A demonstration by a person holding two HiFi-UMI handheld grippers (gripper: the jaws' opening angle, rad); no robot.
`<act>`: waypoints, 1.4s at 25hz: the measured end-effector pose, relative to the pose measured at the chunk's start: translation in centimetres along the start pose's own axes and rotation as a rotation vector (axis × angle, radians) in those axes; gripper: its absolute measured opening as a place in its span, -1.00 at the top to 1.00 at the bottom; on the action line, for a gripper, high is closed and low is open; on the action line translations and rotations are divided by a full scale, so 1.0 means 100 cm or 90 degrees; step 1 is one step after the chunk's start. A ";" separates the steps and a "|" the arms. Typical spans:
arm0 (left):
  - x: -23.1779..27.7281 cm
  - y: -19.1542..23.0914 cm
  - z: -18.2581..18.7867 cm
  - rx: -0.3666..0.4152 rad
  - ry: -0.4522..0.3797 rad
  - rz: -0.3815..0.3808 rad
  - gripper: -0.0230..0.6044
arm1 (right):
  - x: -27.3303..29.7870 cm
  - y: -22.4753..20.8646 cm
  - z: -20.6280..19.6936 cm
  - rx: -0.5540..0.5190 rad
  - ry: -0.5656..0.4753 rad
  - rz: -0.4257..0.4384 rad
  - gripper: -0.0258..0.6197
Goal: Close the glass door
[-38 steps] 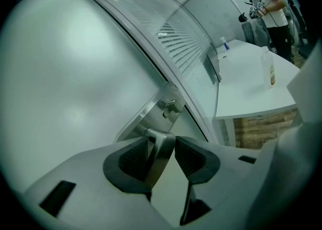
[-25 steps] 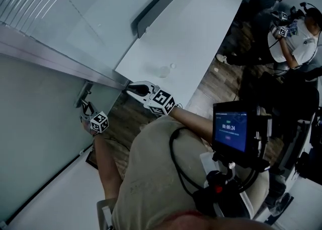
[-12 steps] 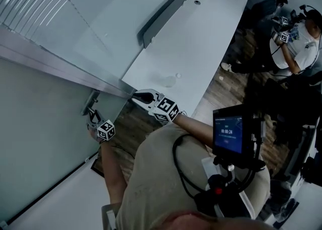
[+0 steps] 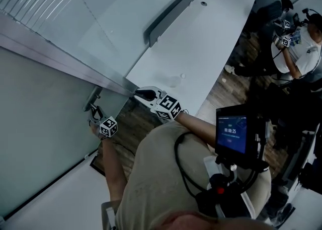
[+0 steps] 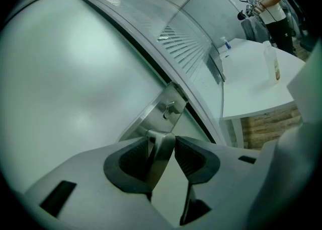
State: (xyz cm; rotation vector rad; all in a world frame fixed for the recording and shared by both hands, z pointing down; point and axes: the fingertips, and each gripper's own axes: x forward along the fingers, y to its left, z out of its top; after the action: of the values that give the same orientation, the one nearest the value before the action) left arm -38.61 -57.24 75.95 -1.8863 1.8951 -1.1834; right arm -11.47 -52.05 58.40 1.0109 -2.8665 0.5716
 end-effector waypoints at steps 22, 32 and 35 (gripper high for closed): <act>0.021 -0.008 -0.006 0.061 0.085 -0.044 0.38 | 0.003 -0.002 -0.004 0.006 -0.006 -0.005 0.71; 0.024 -0.006 0.029 0.051 0.050 -0.094 0.36 | -0.007 -0.007 -0.011 0.026 -0.005 -0.029 0.72; 0.004 -0.005 0.048 -0.031 0.015 -0.101 0.33 | -0.008 -0.008 -0.014 0.032 -0.006 -0.035 0.71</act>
State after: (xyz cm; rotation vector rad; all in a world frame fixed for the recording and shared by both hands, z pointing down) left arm -35.11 -59.40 73.29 -2.0920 1.8310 -1.2201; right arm -10.45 -51.62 59.77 1.0991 -2.8362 0.6391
